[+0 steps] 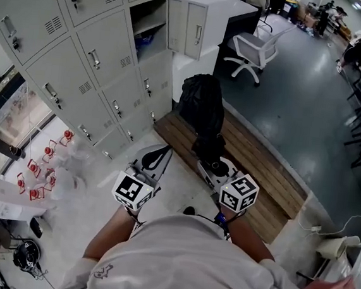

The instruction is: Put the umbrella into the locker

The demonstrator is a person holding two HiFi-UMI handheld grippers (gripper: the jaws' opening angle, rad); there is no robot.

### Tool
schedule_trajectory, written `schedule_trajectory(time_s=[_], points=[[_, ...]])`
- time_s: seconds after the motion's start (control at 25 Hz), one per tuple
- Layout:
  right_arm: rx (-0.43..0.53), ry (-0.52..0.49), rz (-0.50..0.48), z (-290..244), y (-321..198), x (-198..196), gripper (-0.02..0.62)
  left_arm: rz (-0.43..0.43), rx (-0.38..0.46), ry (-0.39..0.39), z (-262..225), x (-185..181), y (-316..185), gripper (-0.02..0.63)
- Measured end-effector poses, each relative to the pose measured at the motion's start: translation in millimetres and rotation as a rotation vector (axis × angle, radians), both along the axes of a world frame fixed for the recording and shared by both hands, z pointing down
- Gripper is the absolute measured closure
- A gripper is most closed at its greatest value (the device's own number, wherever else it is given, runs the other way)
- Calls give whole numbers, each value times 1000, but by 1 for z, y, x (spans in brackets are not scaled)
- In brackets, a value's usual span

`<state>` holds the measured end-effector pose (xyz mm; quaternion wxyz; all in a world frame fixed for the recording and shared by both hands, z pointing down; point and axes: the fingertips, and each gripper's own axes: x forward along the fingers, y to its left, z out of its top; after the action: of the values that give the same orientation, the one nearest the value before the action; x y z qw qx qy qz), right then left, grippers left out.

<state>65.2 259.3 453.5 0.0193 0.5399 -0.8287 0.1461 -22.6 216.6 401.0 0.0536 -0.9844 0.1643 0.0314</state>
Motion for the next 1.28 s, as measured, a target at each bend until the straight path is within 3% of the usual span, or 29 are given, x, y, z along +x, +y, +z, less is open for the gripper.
schedule_trajectory(time_s=[0.28, 0.64, 1.04, 1.28], points=[[-16, 9, -38, 4, -22, 59, 491, -36, -18, -4, 6, 58, -20, 595], [-40, -15, -68, 13, -71, 78, 491, -65, -36, -9, 13, 77, -66, 595], [-66, -10, -78, 18, -157, 73, 491, -59, -47, 13, 14, 73, -156, 595], [-61, -13, -62, 20, -228, 46, 491, -68, -48, 12, 16, 39, -222, 595]])
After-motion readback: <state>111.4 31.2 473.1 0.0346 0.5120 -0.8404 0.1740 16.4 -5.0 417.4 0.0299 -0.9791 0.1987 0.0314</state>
